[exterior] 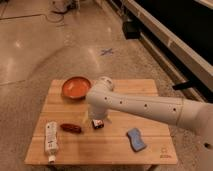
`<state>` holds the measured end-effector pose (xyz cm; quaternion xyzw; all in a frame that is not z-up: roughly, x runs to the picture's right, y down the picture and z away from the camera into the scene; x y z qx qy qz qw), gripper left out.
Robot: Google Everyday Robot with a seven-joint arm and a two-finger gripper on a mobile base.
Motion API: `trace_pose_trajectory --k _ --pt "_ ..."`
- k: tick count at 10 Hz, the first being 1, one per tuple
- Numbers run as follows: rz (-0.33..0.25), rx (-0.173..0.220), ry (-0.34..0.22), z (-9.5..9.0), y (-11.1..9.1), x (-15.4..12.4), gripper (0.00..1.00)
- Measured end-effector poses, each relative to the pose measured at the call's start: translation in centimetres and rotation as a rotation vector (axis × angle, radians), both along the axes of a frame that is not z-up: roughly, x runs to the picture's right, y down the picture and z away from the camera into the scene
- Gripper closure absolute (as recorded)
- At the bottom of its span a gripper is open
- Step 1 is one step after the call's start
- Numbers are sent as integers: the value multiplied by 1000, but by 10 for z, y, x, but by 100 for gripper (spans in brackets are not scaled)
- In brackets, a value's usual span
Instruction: Place the bottle in the ceramic bowl
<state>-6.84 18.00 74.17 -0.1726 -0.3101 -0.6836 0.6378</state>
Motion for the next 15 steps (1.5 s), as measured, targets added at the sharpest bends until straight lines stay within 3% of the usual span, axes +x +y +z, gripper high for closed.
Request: trace_pose_trajectory --k 8,11,15 --pt "0 -12 -13 -2 4 -5 21" --pt "5 -5 -73 5 0 -59 21" --pt "-36 1 -135 16 -1 -125 21"
